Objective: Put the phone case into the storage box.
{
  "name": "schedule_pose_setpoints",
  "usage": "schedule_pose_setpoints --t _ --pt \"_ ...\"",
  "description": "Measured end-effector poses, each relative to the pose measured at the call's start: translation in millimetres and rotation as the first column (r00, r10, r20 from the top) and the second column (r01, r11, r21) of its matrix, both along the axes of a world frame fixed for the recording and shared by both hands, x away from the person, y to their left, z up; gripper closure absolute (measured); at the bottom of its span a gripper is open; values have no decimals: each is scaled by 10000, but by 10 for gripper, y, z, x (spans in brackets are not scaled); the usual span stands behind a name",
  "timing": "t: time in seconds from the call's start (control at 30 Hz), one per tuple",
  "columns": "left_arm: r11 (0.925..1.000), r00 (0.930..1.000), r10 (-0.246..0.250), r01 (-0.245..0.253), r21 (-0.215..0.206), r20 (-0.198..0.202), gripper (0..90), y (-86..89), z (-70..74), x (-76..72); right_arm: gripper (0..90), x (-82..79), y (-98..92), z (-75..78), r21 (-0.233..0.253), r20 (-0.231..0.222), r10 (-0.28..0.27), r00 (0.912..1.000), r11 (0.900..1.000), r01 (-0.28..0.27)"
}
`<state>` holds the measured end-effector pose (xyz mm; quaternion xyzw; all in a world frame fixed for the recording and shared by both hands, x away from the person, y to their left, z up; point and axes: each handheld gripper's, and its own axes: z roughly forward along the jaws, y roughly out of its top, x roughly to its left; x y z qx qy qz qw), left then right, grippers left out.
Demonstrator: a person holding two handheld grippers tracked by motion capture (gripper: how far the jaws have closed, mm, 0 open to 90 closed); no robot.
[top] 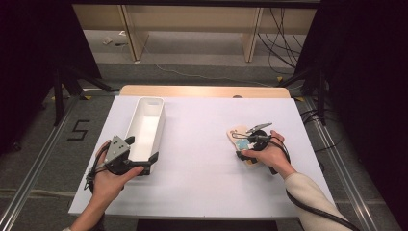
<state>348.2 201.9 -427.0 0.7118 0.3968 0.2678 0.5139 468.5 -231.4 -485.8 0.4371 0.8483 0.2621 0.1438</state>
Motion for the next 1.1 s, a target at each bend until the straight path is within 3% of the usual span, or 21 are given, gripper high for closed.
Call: schedule_pose_setpoints --t 1.1 --pt "10000 10000 -12 12 8 0 0 1 -1 0 62 31 85 51 -442 -530 -703 9961 9967 680"
